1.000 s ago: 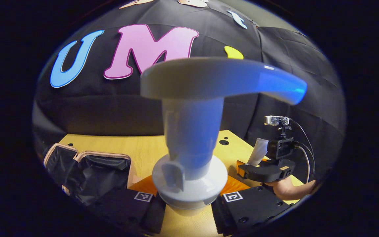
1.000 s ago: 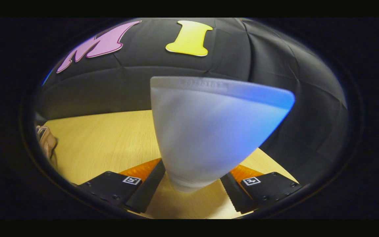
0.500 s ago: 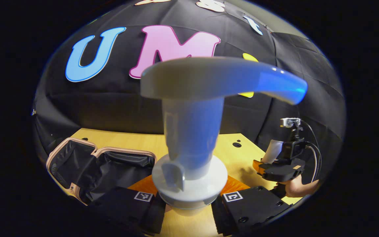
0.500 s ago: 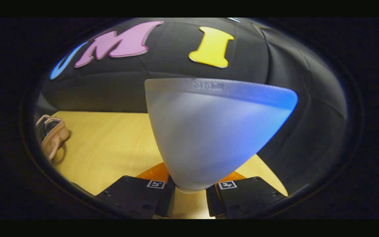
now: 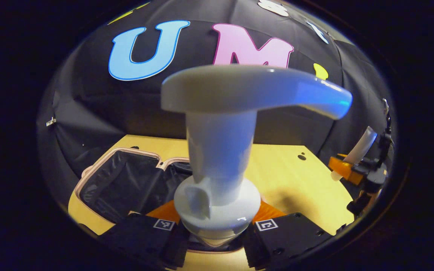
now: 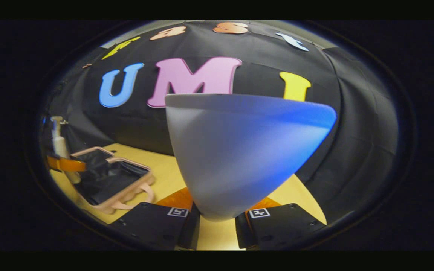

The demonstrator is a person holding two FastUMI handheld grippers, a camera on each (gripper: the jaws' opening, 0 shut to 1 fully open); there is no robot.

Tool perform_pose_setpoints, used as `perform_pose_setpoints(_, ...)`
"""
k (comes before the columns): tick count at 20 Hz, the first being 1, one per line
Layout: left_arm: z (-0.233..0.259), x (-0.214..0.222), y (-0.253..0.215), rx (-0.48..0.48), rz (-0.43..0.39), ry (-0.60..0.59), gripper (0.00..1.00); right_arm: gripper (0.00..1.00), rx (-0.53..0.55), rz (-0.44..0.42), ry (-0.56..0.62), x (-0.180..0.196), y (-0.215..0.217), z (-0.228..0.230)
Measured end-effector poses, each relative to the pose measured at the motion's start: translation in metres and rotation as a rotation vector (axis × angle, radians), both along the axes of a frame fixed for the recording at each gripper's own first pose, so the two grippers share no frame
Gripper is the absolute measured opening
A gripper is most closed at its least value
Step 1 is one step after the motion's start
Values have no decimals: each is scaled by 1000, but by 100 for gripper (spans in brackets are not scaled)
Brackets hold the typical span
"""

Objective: First open the suitcase, pack the skin care products into it, and then close the suitcase.

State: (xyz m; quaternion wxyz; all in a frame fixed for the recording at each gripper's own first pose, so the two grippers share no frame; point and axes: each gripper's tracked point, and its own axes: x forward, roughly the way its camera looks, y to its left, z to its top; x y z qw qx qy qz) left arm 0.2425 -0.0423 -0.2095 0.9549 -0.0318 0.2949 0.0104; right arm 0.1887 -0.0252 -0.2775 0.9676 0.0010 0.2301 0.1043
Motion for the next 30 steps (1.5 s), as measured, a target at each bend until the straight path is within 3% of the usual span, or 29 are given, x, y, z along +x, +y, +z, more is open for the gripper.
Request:
perform_pose_setpoints(2,-16,8,21,-5,-25,75,63,39,56,56,-15,-2,38,20)
perform_pose_setpoints(6,-65,29,51,3,-62,246,63,43,85,154,-33,-7,92,36)
perform_pose_setpoints(9,-101,31,60,20,-90,401,63,42,139,177,-7,-5,122,37)
perform_pose_setpoints(14,-151,21,63,-29,-34,683,60,42,208,235,4,7,157,40)
perform_pose_setpoints(15,-159,18,63,-39,-19,735,63,42,226,242,14,6,161,38)
perform_pose_setpoints(17,-169,20,67,-11,1,795,63,42,250,261,45,5,170,29)
perform_pose_setpoints(18,-169,23,67,7,3,800,60,42,245,272,54,6,172,23)
perform_pose_setpoints(20,-165,35,73,55,15,768,65,42,231,277,75,6,175,12)
perform_pose_setpoints(24,-139,42,76,17,23,641,65,43,163,283,107,0,187,-2)
perform_pose_setpoints(27,-69,37,100,36,30,402,71,43,157,264,169,-11,209,-12)
perform_pose_setpoints(29,-27,15,113,55,38,295,69,38,152,261,214,-17,228,-23)
perform_pose_setpoints(30,-10,3,118,62,35,256,69,43,142,267,242,-20,237,-30)
